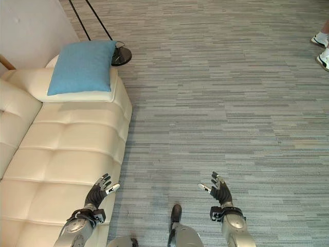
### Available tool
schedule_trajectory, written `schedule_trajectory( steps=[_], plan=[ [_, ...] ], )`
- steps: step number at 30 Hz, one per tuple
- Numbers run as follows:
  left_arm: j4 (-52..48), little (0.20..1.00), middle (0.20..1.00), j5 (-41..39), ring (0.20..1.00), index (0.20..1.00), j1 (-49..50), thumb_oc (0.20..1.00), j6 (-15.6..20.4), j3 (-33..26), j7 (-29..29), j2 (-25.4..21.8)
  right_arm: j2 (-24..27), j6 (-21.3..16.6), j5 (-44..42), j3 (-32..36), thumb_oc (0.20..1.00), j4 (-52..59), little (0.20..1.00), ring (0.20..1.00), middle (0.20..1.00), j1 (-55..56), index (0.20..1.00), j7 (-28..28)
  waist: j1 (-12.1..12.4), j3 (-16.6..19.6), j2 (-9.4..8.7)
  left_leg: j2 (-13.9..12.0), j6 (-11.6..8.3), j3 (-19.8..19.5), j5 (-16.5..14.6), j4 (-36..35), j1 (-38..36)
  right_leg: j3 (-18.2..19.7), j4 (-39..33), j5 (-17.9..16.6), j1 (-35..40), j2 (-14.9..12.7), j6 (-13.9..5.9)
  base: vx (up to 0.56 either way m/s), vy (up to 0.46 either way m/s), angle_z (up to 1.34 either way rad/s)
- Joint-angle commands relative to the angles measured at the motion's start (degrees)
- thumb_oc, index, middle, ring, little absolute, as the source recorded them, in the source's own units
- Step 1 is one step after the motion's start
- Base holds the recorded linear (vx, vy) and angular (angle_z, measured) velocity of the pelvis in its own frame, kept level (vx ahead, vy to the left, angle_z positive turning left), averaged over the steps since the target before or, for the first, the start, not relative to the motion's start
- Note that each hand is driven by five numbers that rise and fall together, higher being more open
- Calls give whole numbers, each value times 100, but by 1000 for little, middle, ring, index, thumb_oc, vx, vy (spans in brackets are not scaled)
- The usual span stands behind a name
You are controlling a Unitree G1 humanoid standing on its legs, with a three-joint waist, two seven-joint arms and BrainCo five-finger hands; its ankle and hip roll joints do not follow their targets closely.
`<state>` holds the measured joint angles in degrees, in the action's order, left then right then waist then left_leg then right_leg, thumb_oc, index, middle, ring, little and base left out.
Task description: Pick up all the scattered cushions and arrange them neatly on the sofa.
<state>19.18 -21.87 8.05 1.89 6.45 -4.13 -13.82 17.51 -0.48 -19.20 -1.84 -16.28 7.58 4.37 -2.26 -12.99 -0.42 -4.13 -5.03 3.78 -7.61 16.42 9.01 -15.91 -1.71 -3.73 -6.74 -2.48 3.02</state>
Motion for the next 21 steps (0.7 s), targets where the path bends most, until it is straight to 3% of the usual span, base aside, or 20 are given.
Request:
schedule_trajectory(
  steps=[1, 3, 4, 7, 10, 13, 16, 17, 18, 19, 21],
  plan=[
    [-209, 1000, 1000, -99, 1000, 1000, -39, 1000, 168, -161, -40, -251, 41, -217, -94, 37, 1000, 266, 1000, 1000, 1000, 27, 1000, -17, 79, 29, -68, 169, 240, 13, 163, -432, 62, 152, 232, 1094, 621, -280, -643, 177, 41, -10],
    [-192, 1000, 1000, -74, 1000, 1000, -39, 1000, 165, -154, -66, -230, 65, -220, -64, 12, 1000, 231, 1000, 1000, 1000, 17, 1000, 19, 193, -31, -26, 85, 157, -23, 716, -966, 335, 178, 147, 1224, 853, -193, -641, 295, 68, -26],
    [-201, 1000, 1000, -40, 1000, 1000, -43, 1000, 167, -165, -71, -241, 74, -226, -44, 14, 1000, 211, 1000, 1000, 1000, 12, 1000, 45, 256, -59, -17, 50, 130, 13, 844, -1227, 489, 199, 104, 1299, 980, -170, -651, 306, 79, -18],
    [-294, 1000, 1000, 117, 1000, 1000, -12, 1000, 198, -203, -7, -294, 87, -187, 101, 18, 1000, 201, 1000, 1000, 1000, 24, 1000, 52, 383, -25, -2, -54, 81, 205, 1117, -1780, 672, 274, 73, 1473, 1324, -135, -721, 371, 143, 0],
    [-376, 1000, 1000, 167, 1000, 1000, 47, 1000, 204, -240, 19, -331, 60, -192, 175, 29, 1000, 232, 1000, 1000, 1000, 65, 1000, -3, 406, 65, -27, -20, 130, 146, 1267, -1649, 637, 316, 111, 1516, 1478, -198, -782, 397, 175, -27],
    [-499, 1000, 1000, 266, 1000, 1000, 108, 1000, 183, -228, 67, -463, -119, -140, 372, 63, 1000, 190, 1000, 1000, 1000, 52, 1000, -33, 426, 224, -261, 284, 425, 189, 880, -1261, 483, 595, 952, 1421, 1328, -607, -1075, 515, 305, -29],
    [-561, 1000, 1000, 349, 1000, 1000, 96, 1000, 194, -159, 57, -551, -227, -138, 298, 177, 1000, 244, 1000, 1000, 1000, 92, 1000, 2, 310, 238, -215, 494, 657, 161, 674, -1351, 128, 779, 2159, 854, 869, -828, -1250, 217, 193, -6],
    [-561, 1000, 1000, 349, 1000, 1000, 94, 1000, 194, -158, 57, -549, -226, -138, 299, 178, 1000, 245, 1000, 1000, 1000, 91, 1000, 2, 315, 250, -202, 480, 656, 162, 686, -1356, 144, 782, 2148, 835, 853, -814, -1247, 262, 182, 36],
    [-558, 1000, 1000, 401, 1000, 1000, 64, 1000, 182, -91, 72, -588, -296, -168, 217, 261, 1000, 281, 1000, 1000, 1000, 164, 1000, 40, 181, 227, -116, 597, 756, 98, 550, -1478, -189, 920, 2804, 404, 563, -850, -1243, 404, 211, 37],
    [-653, 1000, 1000, 413, 1000, 1000, 13, 1000, 191, -38, 97, -598, -318, -190, 194, 298, 1000, 364, 1000, 1000, 1000, 199, 1000, 46, 54, 185, 51, 568, 797, 9, 449, -1591, -474, 1005, 2951, 435, 98, -681, -1099, 506, 219, 36],
    [-704, 1000, 1000, 384, 1000, 1000, -15, 1000, 195, -28, 103, -608, -302, -184, 190, 307, 1000, 358, 1000, 1000, 1000, 182, 1000, 65, -10, 128, 99, 557, 794, -1, 352, -1644, -672, 828, 2658, 626, -118, -662, -1039, 330, 51, 36]
  ],
)
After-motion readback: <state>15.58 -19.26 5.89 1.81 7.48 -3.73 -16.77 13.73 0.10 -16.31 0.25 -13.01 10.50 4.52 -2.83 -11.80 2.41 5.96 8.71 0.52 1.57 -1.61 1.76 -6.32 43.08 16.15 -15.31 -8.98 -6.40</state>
